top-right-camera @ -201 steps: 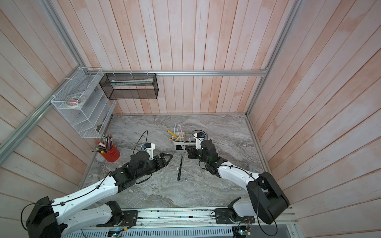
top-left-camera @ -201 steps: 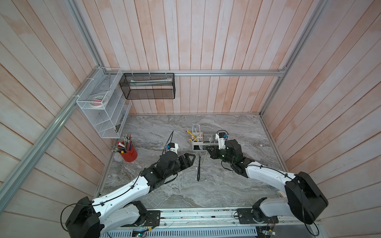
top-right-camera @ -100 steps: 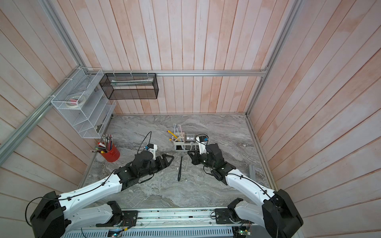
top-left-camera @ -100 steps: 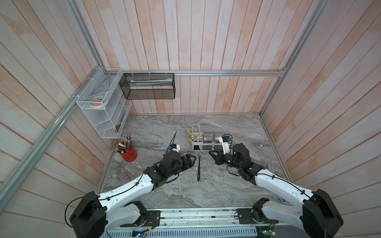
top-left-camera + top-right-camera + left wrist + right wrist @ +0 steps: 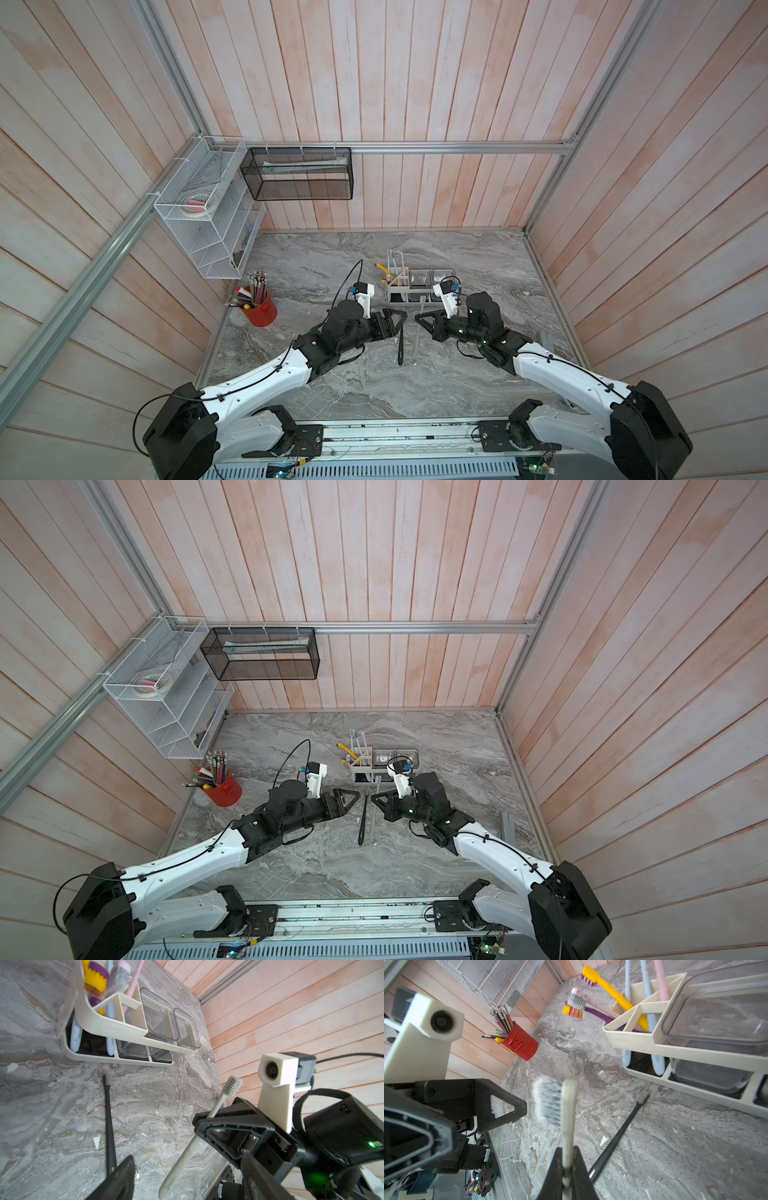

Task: Place the toothbrush into the toothbrush holder
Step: Pick up the toothbrush from the center of the board.

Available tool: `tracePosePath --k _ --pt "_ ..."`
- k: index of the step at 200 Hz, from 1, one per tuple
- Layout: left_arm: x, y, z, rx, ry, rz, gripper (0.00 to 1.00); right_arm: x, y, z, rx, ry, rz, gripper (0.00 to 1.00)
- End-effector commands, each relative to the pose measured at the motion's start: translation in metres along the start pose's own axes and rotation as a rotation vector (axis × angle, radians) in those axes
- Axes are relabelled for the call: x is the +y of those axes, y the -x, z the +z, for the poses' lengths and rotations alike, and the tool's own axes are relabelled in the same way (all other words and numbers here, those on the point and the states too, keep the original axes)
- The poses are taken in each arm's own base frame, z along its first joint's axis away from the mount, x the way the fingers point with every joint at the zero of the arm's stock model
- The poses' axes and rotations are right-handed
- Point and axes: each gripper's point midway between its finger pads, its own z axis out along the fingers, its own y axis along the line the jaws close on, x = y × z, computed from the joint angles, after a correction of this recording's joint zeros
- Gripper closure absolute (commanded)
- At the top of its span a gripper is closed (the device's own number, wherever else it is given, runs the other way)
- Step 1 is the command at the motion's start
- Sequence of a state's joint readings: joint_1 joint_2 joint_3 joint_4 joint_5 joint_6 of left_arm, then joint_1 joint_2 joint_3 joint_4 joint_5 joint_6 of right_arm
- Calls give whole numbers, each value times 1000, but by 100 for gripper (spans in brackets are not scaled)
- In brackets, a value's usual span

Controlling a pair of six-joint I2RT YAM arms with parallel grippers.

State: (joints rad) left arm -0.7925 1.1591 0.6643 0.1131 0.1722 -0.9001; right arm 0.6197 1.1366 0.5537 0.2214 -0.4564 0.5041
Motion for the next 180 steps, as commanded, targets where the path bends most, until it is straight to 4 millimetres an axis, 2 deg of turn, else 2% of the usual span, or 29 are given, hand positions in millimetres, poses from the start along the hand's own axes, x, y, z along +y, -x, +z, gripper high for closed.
tracePosePath --k 1,27,56,91,111,155,180 --pt "-9 3 5 8 -43 58 19 7 -16 -3 52 42 -20 100" --pt "-20 -3 8 37 -110 67 29 14 -11 -7 29 70 -10 100" --pt "-19 -4 3 13 -143 70 27 27 -14 -10 42 142 -11 100" --pt "-42 3 -9 -17 -282 39 21 33 -34 -6 121 229 10 100" --pt "-52 1 -9 4 -342 13 20 31 -35 -6 116 217 11 100" --pt "-48 -4 5 42 -336 -24 24 42 -29 -8 108 255 12 100" --pt "-44 -6 14 55 -284 -17 24 43 -36 -3 137 267 23 100"
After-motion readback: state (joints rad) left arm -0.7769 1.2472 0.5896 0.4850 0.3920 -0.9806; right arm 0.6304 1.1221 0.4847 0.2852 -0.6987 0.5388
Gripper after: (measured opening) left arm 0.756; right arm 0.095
